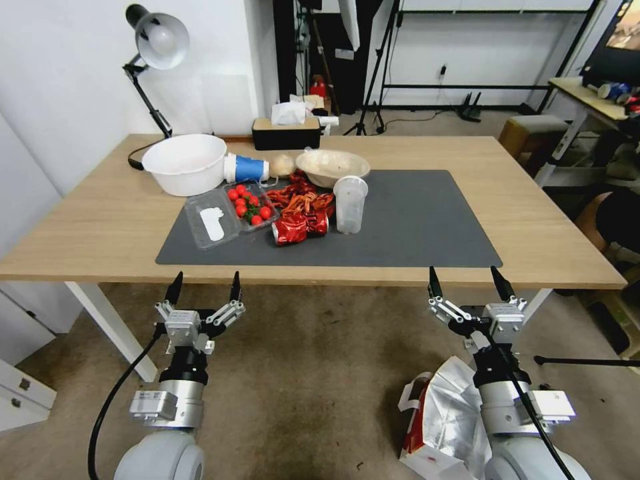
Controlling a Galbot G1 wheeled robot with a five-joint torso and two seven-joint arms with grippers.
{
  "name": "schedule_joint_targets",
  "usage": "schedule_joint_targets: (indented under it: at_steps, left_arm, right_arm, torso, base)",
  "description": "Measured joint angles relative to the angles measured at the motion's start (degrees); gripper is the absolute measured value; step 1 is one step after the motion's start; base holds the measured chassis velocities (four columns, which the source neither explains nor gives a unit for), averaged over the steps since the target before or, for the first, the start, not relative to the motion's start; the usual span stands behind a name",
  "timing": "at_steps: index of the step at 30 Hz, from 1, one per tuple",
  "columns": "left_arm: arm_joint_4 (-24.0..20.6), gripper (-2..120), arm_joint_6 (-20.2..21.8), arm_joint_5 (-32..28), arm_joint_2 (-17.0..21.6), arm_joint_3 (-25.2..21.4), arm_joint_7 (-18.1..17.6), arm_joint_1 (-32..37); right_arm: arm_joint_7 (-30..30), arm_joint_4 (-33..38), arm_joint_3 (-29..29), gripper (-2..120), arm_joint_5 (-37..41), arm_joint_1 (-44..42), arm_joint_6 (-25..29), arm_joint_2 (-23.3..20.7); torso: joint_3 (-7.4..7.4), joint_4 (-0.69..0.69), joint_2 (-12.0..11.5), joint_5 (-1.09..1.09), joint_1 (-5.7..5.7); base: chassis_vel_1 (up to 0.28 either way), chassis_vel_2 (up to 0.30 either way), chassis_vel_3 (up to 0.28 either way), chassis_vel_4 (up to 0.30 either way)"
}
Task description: Pick up the food delivery bag from the floor and place it on the table.
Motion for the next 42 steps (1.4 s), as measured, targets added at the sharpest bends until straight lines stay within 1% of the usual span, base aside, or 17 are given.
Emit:
schedule_joint_targets:
  at_steps: [5, 7, 11, 15, 16, 17, 20, 21, 31, 42]
  left_arm:
    - [-0.95, 100, 0.39, 0.76, 0.12, -0.18, 0.16, 0.37]
    - [-0.95, 100, 0.45, 0.76, 0.15, -0.21, 0.18, 0.37]
    - [-0.81, 100, 0.65, 0.75, 0.11, -0.22, 0.27, 0.47]
    - [-0.77, 100, 0.66, 0.78, -0.20, -0.13, 0.50, 0.55]
    - [-0.77, 100, 0.64, 0.83, -0.47, -0.09, 0.67, 0.63]
    - [-0.77, 100, 0.64, 0.83, -0.47, -0.09, 0.67, 0.63]
    - [-0.77, 100, 0.54, 0.80, -0.44, -0.10, 0.71, 0.79]
    - [-0.77, 100, 0.54, 0.80, -0.44, -0.10, 0.71, 0.79]
    - [-0.50, 100, 0.42, 0.68, -0.59, 0.23, 0.71, 0.85]
    - [-0.19, 100, 0.19, 0.53, -0.62, 0.28, 0.72, 0.89]
  right_arm:
    - [-0.14, -0.17, -0.04, 100, 0.00, -0.06, 0.23, 0.45]
    - [-0.18, -0.18, -0.05, 100, 0.00, -0.07, 0.25, 0.48]
    - [-0.80, -0.08, 0.01, 100, 0.00, -0.34, 0.28, 0.73]
    - [-0.89, -0.04, 0.02, 100, 0.00, -0.50, 0.28, 0.78]
    - [-0.38, 0.02, -0.19, 100, 0.09, -0.61, 0.22, 0.93]
    - [-0.38, 0.02, -0.19, 100, 0.09, -0.61, 0.22, 0.93]
    - [-0.29, -0.01, -0.30, 100, 0.09, -0.68, 0.14, 1.13]
    - [-0.29, -0.01, -0.30, 100, 0.09, -0.68, 0.14, 1.13]
    - [-0.23, -0.15, -0.17, 100, 0.09, -0.72, 0.28, 1.38]
    - [-0.24, -0.21, -0.07, 100, 0.02, -0.67, 0.32, 1.55]
  torso:
    - [-0.68, 0.00, -1.20, 0.01, -0.52]
    - [-0.77, 0.00, -1.36, 0.01, -0.58]
    - [-1.77, 0.00, -3.02, 0.00, -1.25]
    - [-2.12, 0.00, -3.65, 0.00, -1.53]
    - [-2.53, 0.00, -4.34, 0.01, -1.82]
    - [-2.53, 0.00, -4.34, 0.01, -1.82]
    - [-3.17, 0.00, -5.45, 0.00, -2.29]
    - [-3.17, 0.00, -5.45, 0.00, -2.29]
    - [-4.79, 0.00, -8.19, 0.01, -3.41]
    - [-6.23, 0.00, -10.73, 0.01, -4.48]
  base:
    - [0.000, 0.000, 0.000, 0.000]
    - [0.000, 0.000, 0.000, 0.000]
    - [0.000, 0.000, 0.000, 0.000]
    - [0.000, 0.000, 0.000, 0.000]
    - [0.000, 0.000, 0.000, 0.000]
    - [0.000, 0.000, 0.000, 0.000]
    - [0.000, 0.000, 0.000, 0.000]
    - [0.000, 0.000, 0.000, 0.000]
    - [0.000, 0.000, 0.000, 0.000]
    - [0.000, 0.000, 0.000, 0.000]
